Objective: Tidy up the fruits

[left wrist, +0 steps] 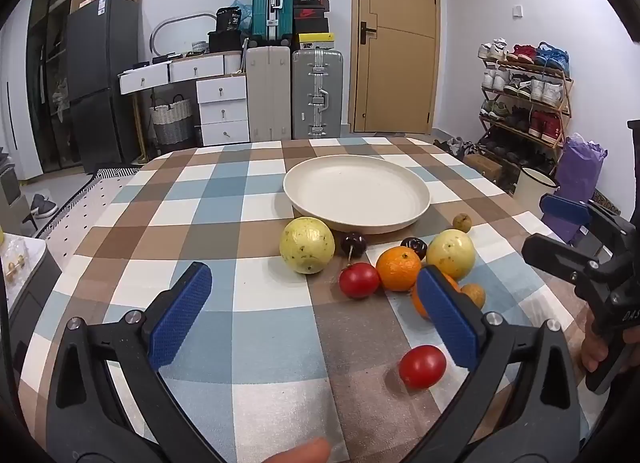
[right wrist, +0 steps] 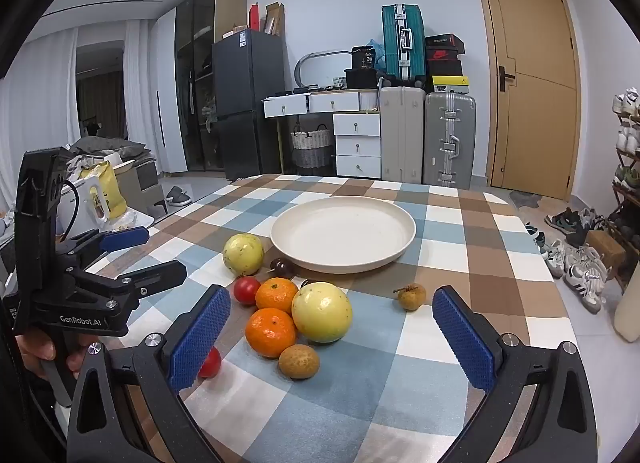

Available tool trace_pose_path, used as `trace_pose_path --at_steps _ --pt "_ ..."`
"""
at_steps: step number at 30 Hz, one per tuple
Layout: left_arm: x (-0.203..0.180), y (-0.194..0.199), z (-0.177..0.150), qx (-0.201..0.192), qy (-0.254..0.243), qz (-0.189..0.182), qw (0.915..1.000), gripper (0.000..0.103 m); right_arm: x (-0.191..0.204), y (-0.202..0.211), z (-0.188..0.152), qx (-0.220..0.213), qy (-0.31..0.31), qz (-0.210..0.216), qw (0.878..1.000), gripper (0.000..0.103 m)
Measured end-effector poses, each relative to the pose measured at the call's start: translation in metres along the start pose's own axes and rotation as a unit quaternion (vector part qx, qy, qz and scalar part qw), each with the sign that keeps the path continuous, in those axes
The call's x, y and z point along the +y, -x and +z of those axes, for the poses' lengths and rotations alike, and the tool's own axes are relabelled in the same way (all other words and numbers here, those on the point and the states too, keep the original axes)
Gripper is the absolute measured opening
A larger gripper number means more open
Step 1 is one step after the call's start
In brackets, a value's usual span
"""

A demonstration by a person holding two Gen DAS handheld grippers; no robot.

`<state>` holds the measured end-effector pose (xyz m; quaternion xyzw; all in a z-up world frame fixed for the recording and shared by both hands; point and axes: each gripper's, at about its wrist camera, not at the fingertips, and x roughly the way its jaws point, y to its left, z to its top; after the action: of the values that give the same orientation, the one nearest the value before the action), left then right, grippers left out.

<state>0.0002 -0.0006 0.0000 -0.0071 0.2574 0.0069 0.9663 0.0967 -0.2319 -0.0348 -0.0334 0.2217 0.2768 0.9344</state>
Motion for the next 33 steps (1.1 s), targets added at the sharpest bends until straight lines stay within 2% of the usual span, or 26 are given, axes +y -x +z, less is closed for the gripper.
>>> trace_pose_path --at_steps 33 --pt "0.0051 0.0067 0.0009 -0.002 -0.001 0.002 1.0000 0.102 -0.0005 -0.0006 0.0001 0.003 -0.002 0.002 1.000 0.103"
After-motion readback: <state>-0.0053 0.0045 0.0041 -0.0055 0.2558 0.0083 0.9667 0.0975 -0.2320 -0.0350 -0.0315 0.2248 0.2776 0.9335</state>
